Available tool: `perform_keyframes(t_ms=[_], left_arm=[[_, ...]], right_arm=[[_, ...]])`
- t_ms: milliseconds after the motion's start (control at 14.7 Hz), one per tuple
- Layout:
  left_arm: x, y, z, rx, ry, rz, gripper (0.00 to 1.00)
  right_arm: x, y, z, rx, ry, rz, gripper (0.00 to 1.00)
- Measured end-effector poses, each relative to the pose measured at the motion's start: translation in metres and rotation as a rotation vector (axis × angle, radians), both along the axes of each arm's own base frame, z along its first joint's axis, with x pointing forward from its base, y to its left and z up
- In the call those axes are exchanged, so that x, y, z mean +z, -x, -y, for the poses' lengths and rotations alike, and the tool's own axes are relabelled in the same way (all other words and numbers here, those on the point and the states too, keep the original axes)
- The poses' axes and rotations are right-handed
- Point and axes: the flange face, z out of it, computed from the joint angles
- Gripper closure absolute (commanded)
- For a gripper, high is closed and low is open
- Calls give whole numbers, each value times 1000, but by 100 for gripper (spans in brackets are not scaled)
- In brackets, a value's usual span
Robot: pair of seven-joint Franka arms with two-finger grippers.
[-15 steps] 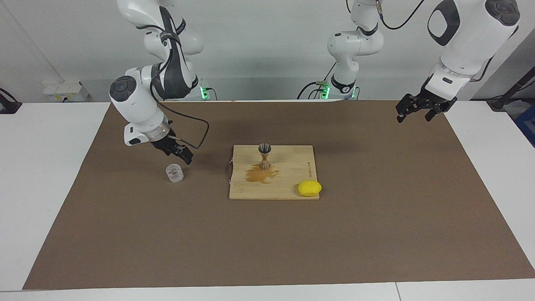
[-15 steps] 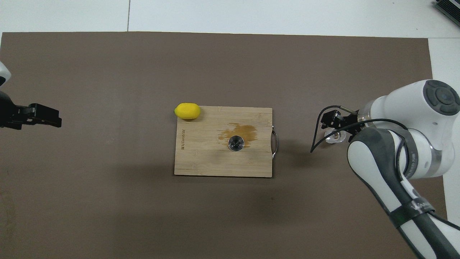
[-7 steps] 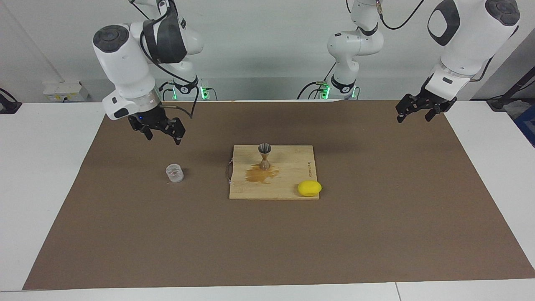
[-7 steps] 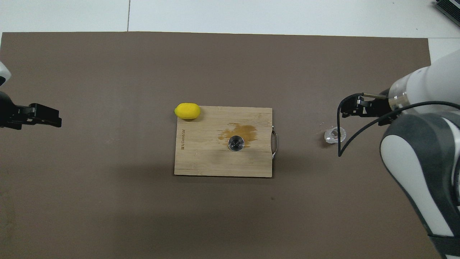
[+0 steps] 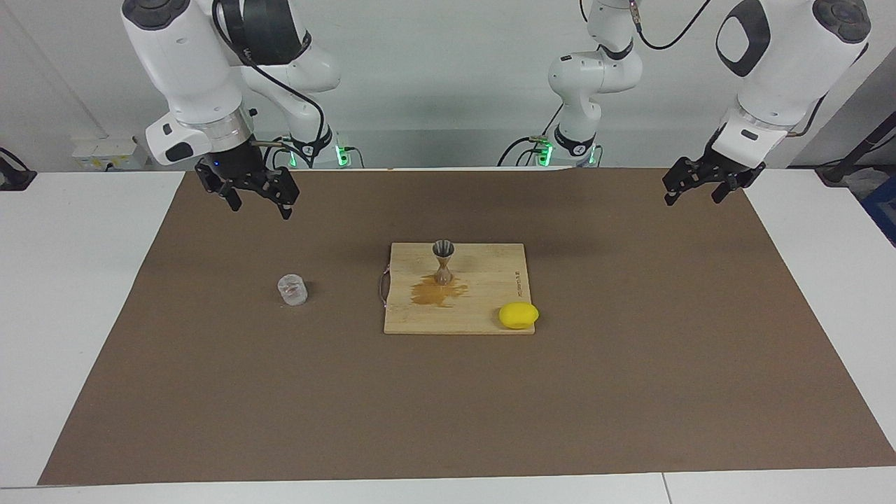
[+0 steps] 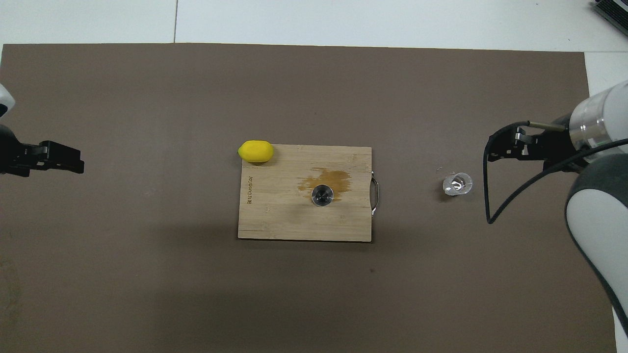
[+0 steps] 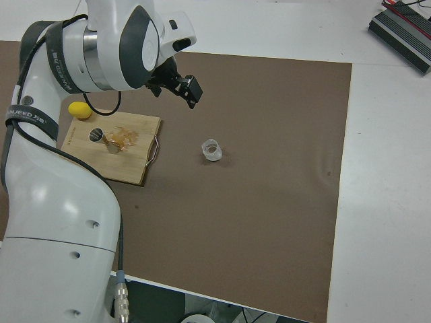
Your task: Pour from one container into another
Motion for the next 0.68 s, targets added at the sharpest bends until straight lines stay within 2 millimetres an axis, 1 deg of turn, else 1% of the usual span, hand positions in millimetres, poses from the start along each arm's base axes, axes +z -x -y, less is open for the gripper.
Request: perform_keyframes(t_ms=[136, 273, 682], left_arm=[[0, 0, 0, 0, 0, 0, 0], [0, 0, 0, 0, 0, 0, 0], [0, 0, 0, 0, 0, 0, 0]], right_arm=[[-6, 9, 0, 53, 2, -18, 1], [-10, 13, 1, 79, 3, -28, 1], [-9, 11, 3, 118, 1, -18, 1]])
